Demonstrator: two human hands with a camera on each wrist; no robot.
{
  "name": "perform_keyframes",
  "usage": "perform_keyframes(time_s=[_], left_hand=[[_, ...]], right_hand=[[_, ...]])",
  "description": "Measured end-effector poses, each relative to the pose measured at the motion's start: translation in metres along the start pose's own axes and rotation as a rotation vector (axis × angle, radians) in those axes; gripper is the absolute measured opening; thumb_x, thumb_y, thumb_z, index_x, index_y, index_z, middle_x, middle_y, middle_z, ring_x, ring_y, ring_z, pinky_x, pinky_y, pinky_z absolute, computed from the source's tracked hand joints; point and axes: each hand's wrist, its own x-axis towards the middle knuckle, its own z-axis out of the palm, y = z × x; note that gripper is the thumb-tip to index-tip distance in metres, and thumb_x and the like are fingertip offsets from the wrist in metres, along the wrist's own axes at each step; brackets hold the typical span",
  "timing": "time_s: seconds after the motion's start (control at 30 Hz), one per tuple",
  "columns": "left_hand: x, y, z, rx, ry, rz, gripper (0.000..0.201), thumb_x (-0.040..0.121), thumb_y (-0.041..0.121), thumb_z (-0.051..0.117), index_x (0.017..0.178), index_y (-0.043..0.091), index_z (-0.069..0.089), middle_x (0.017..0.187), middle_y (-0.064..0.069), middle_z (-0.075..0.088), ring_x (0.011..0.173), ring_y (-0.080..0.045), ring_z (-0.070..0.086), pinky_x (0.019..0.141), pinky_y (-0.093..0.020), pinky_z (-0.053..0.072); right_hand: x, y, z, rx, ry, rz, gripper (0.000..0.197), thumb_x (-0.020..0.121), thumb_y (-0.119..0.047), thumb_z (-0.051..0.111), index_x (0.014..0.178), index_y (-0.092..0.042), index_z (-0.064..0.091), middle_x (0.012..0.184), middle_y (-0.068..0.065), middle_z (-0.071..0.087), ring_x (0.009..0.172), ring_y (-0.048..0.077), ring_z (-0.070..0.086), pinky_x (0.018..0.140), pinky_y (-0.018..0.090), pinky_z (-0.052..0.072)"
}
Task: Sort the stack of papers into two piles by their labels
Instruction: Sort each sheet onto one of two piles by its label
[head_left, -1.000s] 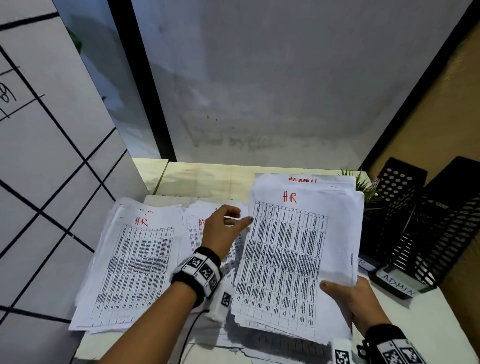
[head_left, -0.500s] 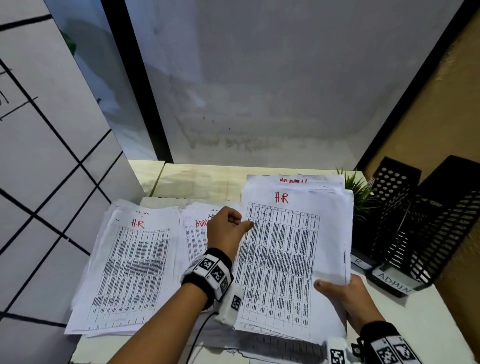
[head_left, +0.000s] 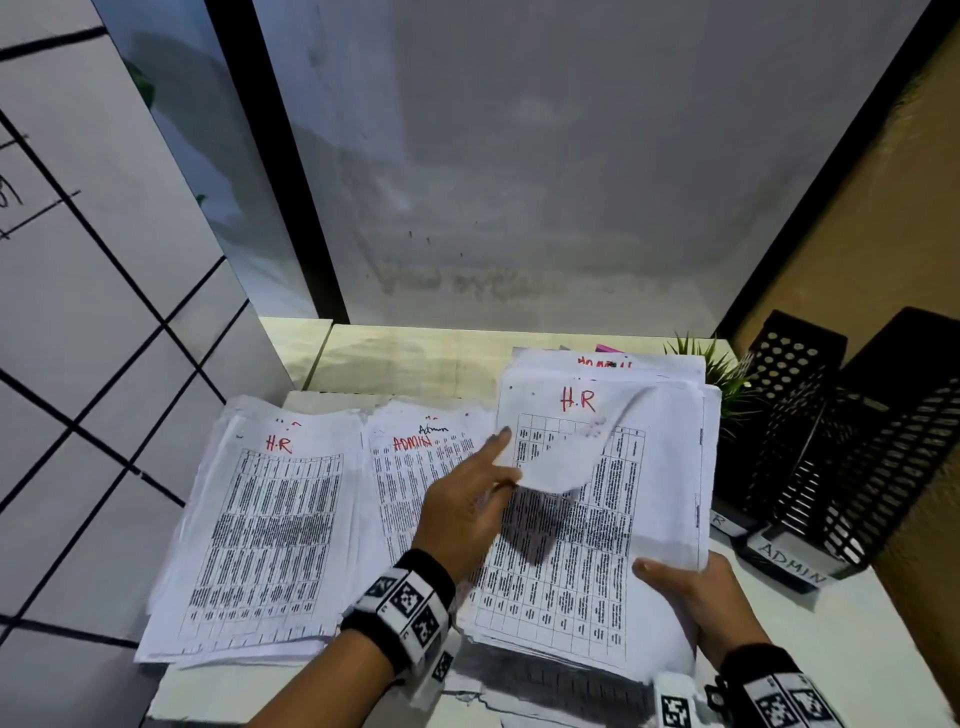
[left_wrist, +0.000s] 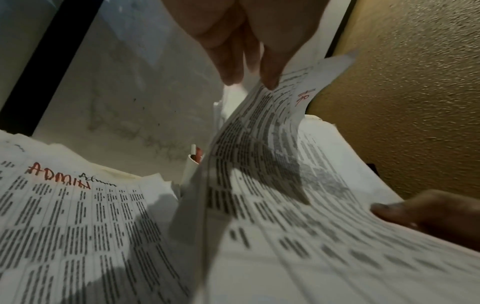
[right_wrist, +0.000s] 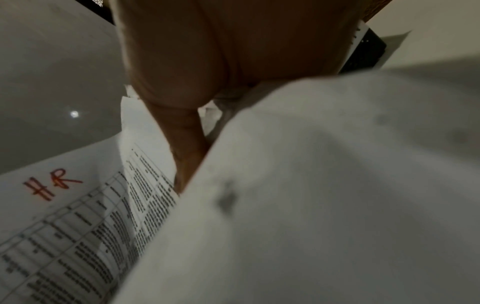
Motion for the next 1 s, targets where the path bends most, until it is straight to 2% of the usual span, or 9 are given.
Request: perform_keyframes(time_s=[0.1,0.23,0.37,0.43,0.53,0.6,0.7,0.83,1.0], left_hand=[[-0.012,0.007,0.000,-0.067,-0.111,-0.054,0.019,0.084,0.020,0.056,0.093,0.011,0.069,0.129,0.005,0.061,0.125,0.002,0.050,0.101,-0.011,0.039],[-0.012,0.019,-0.001,-0.225,-0.158,-0.287,0.030,0.080,0.040,0.051,0.080,0.020,0.074,0.089,0.013,0.073,0.095,-0.001,0.066,0.078,-0.014,0.049],[0.007,0.017,0.005,-0.227,-0.099,-0.557,0.036,0.083,0.035,0.063,0.052,0.015,0.063,0.061,0.000,0.069,0.066,-0.014,0.069,0.077,-0.041,0.057],[0.017,0.010,0.007,-0.091,-0.086,-0.609,0.038,0.080,0.030,0.070,0.049,0.015,0.053,0.059,-0.008,0.067,0.062,-0.016,0.068,0.073,-0.038,0.056],[0.023,0.004,0.009,-0.006,0.053,-0.625,0.028,0.073,0.024,0.077,0.069,0.011,0.053,0.079,-0.008,0.061,0.068,-0.007,0.057,0.068,-0.024,0.046],[0.025,0.001,0.010,-0.058,0.113,-0.686,0.031,0.070,0.024,0.082,0.082,0.015,0.055,0.089,-0.001,0.060,0.079,-0.013,0.059,0.069,-0.025,0.048],[0.028,-0.001,0.010,-0.128,0.170,-0.732,0.030,0.069,0.017,0.084,0.086,0.014,0.060,0.086,-0.002,0.065,0.078,-0.019,0.064,0.072,-0.029,0.054],[0.028,0.000,0.009,-0.157,0.200,-0.697,0.021,0.072,0.009,0.081,0.084,0.016,0.064,0.079,-0.001,0.066,0.073,-0.016,0.064,0.074,-0.032,0.057],[0.020,0.003,0.012,-0.051,0.166,-0.557,0.026,0.086,0.014,0.068,0.112,0.017,0.070,0.077,0.010,0.067,0.071,-0.010,0.064,0.074,-0.030,0.057]], right_hand=[[0.000,-0.001,0.001,0.000,-0.004,0.009,0.047,0.052,-0.007,0.084,0.094,0.011,0.068,0.088,0.029,0.072,0.075,0.042,0.071,0.073,0.044,0.057],[-0.001,-0.004,0.002,0.011,-0.011,0.011,0.028,0.068,0.006,0.073,0.094,0.011,0.068,0.088,0.028,0.072,0.075,0.042,0.071,0.066,0.041,0.058],[0.001,-0.004,0.004,-0.028,0.021,-0.006,0.018,0.073,0.014,0.068,0.090,0.011,0.068,0.081,0.025,0.073,0.075,0.040,0.070,0.066,0.038,0.057],[0.002,-0.004,0.004,-0.036,0.046,-0.028,0.017,0.083,0.016,0.057,0.087,0.003,0.068,0.079,0.019,0.072,0.078,0.035,0.066,0.067,0.037,0.053],[0.002,-0.004,0.004,-0.025,0.064,-0.042,0.026,0.093,0.009,0.049,0.089,-0.013,0.063,0.093,0.012,0.067,0.080,0.023,0.061,0.067,0.034,0.048],[0.002,-0.004,0.004,-0.044,0.051,-0.041,0.025,0.090,0.009,0.054,0.090,-0.012,0.065,0.092,0.010,0.070,0.080,0.022,0.064,0.064,0.032,0.051],[0.000,-0.004,0.006,-0.063,0.020,-0.024,0.021,0.081,0.014,0.063,0.094,0.000,0.071,0.087,0.016,0.075,0.080,0.029,0.070,0.066,0.034,0.055],[-0.004,-0.006,0.007,-0.044,-0.002,0.003,0.018,0.076,0.014,0.067,0.093,0.008,0.069,0.078,0.019,0.074,0.057,0.020,0.069,0.056,0.024,0.053],[-0.002,-0.009,0.011,0.048,0.001,0.016,0.029,0.063,0.016,0.070,0.092,0.011,0.067,0.085,0.028,0.072,0.066,0.033,0.070,0.055,0.033,0.057]])
